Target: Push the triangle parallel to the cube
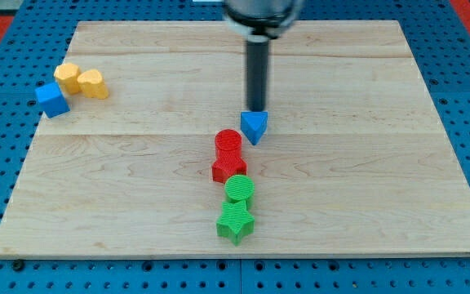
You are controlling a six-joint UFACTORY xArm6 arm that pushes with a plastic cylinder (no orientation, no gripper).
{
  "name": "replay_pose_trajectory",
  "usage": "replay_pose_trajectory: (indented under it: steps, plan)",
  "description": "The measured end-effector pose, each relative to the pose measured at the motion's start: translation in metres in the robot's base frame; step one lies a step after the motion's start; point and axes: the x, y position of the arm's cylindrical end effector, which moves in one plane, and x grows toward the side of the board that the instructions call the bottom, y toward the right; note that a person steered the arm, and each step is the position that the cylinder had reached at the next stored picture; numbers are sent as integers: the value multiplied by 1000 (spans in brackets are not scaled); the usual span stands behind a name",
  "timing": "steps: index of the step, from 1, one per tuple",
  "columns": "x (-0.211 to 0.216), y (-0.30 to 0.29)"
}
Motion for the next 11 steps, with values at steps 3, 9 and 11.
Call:
replay_pose_trajectory:
  steps: [3, 9, 11]
  plan:
    - [40, -75]
    - [-53, -188]
    - [-21, -119]
